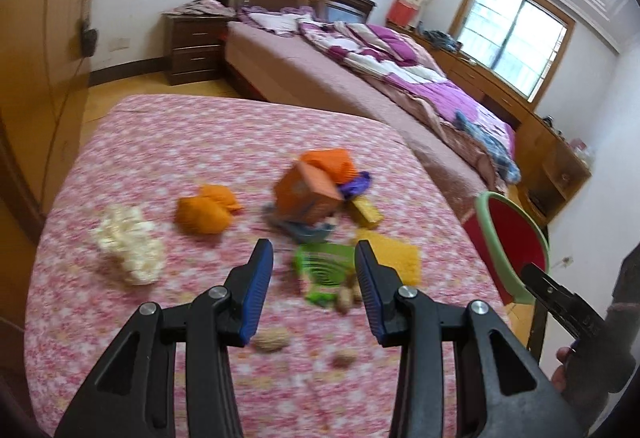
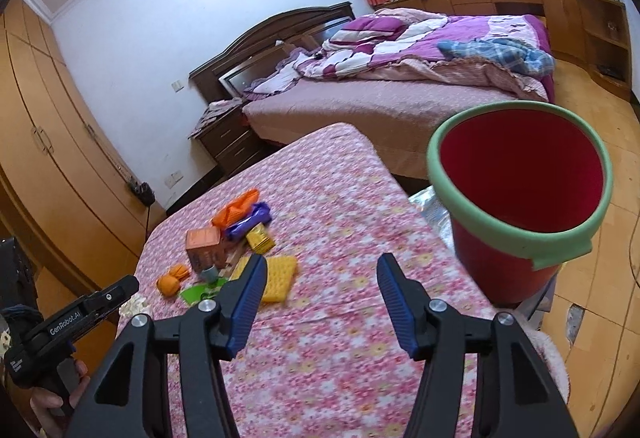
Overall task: Collect trash
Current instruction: 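Move both tools back over the bed toward the remaining items, then grasp the white plastic bag with the left tool while the right tool grasps the second yellow net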
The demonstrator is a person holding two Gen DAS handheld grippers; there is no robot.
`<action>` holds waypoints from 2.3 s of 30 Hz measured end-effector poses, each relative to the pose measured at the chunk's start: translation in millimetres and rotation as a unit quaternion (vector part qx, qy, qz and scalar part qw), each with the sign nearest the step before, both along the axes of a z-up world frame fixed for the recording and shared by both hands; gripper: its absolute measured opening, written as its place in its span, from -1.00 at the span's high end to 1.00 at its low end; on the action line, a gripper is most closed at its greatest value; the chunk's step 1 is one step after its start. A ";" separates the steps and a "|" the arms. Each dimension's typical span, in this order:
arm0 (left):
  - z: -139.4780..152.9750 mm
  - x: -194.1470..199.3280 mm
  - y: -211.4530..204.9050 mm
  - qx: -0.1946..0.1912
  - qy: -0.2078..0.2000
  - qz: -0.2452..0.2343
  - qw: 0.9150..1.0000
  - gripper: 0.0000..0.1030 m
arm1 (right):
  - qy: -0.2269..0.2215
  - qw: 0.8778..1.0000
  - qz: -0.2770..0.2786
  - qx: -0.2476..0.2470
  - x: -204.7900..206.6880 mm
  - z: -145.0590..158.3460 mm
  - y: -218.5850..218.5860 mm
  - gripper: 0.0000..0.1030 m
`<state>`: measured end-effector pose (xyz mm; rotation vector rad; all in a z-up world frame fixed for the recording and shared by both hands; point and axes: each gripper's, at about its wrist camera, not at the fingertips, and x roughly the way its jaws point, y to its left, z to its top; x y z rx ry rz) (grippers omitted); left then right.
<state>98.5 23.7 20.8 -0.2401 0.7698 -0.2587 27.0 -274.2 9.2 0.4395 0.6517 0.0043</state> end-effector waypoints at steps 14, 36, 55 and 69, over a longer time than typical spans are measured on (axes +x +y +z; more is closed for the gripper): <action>-33.7 10.5 63.7 0.014 0.017 0.087 0.996 -0.17 | 0.028 0.999 0.012 -0.019 8.9 -10.4 28.0 -0.28; -80.6 48.1 92.1 0.035 0.066 0.145 0.987 -0.18 | 0.102 0.991 0.076 -0.028 74.7 -62.3 63.6 -0.32; -74.3 46.6 94.8 -0.038 0.036 0.157 0.986 0.41 | 0.080 0.990 0.115 0.006 95.1 -80.2 67.3 0.73; -32.6 10.4 52.3 -0.049 -0.003 0.089 0.995 0.41 | 0.021 0.995 0.094 0.016 52.7 -42.5 53.3 0.79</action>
